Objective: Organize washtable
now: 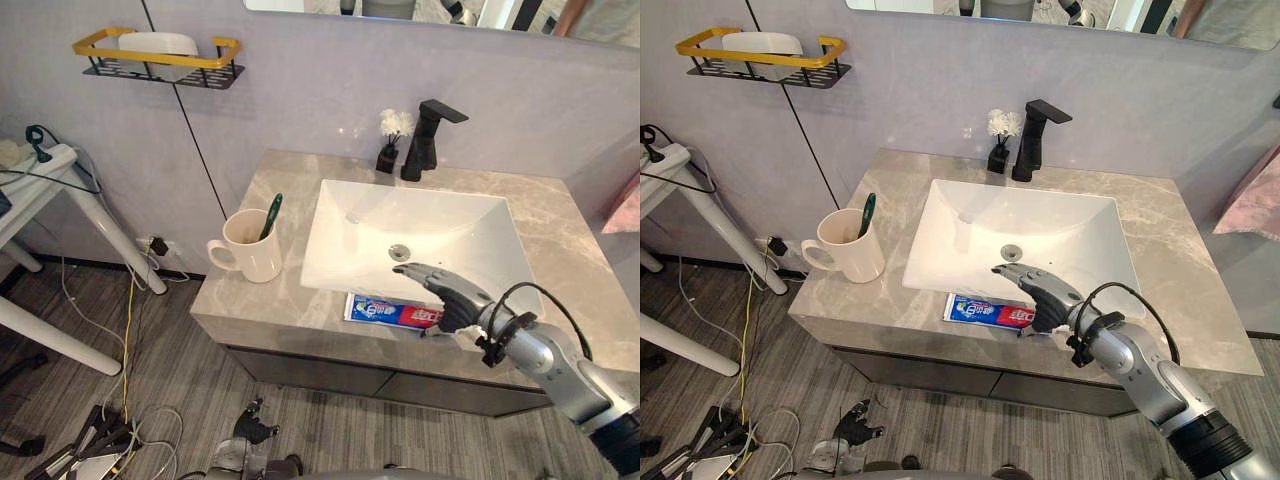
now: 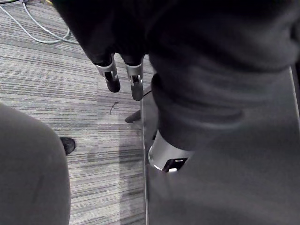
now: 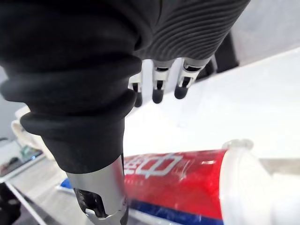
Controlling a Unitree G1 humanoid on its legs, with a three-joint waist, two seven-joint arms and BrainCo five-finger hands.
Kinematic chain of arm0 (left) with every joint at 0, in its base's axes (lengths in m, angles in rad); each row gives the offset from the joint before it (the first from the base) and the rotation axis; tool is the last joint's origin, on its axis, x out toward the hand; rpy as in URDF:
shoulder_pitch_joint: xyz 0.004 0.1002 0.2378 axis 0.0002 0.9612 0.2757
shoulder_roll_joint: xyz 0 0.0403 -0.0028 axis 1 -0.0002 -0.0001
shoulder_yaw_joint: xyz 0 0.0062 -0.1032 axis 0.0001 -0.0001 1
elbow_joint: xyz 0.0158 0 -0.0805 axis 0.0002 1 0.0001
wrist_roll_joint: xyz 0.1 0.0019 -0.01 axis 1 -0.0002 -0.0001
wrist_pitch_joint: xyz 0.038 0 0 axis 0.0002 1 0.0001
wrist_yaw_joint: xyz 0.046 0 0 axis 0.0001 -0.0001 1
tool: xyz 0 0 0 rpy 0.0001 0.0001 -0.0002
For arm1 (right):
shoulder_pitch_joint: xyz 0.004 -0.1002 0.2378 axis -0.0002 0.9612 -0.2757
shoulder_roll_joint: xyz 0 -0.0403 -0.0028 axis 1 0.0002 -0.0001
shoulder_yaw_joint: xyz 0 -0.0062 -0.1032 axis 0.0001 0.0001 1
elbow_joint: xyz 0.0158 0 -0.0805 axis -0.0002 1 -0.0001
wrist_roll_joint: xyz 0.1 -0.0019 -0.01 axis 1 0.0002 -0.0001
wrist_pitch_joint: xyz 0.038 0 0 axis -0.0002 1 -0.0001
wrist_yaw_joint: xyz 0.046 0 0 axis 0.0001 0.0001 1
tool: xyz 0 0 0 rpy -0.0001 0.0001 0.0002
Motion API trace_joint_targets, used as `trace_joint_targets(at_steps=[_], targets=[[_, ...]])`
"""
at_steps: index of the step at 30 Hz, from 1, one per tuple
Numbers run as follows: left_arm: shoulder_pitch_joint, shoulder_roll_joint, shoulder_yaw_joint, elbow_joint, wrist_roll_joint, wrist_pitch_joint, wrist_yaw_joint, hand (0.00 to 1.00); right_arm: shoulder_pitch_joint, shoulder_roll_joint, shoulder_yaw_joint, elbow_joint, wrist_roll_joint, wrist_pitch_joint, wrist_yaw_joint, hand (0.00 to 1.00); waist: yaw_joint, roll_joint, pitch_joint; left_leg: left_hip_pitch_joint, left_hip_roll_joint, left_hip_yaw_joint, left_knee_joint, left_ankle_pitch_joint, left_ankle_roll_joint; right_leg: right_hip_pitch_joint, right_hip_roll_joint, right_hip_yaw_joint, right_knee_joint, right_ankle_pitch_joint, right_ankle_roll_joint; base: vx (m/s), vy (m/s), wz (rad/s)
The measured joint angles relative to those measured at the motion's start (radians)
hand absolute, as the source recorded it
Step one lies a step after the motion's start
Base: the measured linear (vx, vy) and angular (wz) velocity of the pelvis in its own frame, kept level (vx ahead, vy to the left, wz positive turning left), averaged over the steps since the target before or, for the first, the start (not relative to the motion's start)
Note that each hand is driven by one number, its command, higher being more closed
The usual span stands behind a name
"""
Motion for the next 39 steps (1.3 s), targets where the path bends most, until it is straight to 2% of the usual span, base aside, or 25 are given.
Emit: trace_joint_targets(at_steps=[7,22,29,30,39], targets=[[0.0,0.001,-0.005,0.009,0.0,0.001,-0.001,0.0,0.002,0.039,-0.036,0.0,0.0,0.002,-0.017,0.0,-0.017,0.001,-0.003,-0.002,0.0,0.002,-0.001,0.0,0.0,-0.003,0.0,0.001,-0.001,0.0,0.0,0.0,0.0,0.0],[0.0,0.018,-0.013,0.014,0.0,0.009,-0.019,0.0,0.032,0.086,-0.012,0.014,-0.006,0.008,0.006,0.0,-0.017,-0.02,-0.021,-0.003,0.0,0.004,-0.006,0.004,0.001,-0.006,0.001,0.002,-0.002,0.002,-0.001,0.0,0.0,0.0],[-0.002,0.02,-0.034,0.014,-0.003,0.009,-0.019,0.0,0.033,0.103,0.007,0.056,-0.051,0.01,0.009,0.0,-0.016,-0.024,-0.024,0.005,0.001,0.001,-0.031,0.018,-0.001,-0.007,0.003,-0.001,-0.003,0.002,-0.002,0.0,-0.001,0.01],[-0.002,0.02,-0.034,0.015,-0.008,0.01,-0.019,0.0,0.033,0.107,0.007,0.057,-0.055,0.01,0.008,1.0,-0.016,-0.025,-0.025,0.005,0.001,0.001,-0.031,0.018,-0.001,-0.007,0.003,0.0,-0.003,0.002,-0.002,0.0,0.0,0.0],[-0.002,0.023,-0.045,0.016,-0.009,0.018,-0.019,0.0,0.032,0.116,0.007,0.076,-0.139,0.006,0.001,1.0,-0.016,-0.036,-0.034,0.008,0.001,0.003,-0.033,0.02,-0.001,-0.006,0.002,0.001,-0.003,0.004,-0.004,0.0,0.001,0.0]])
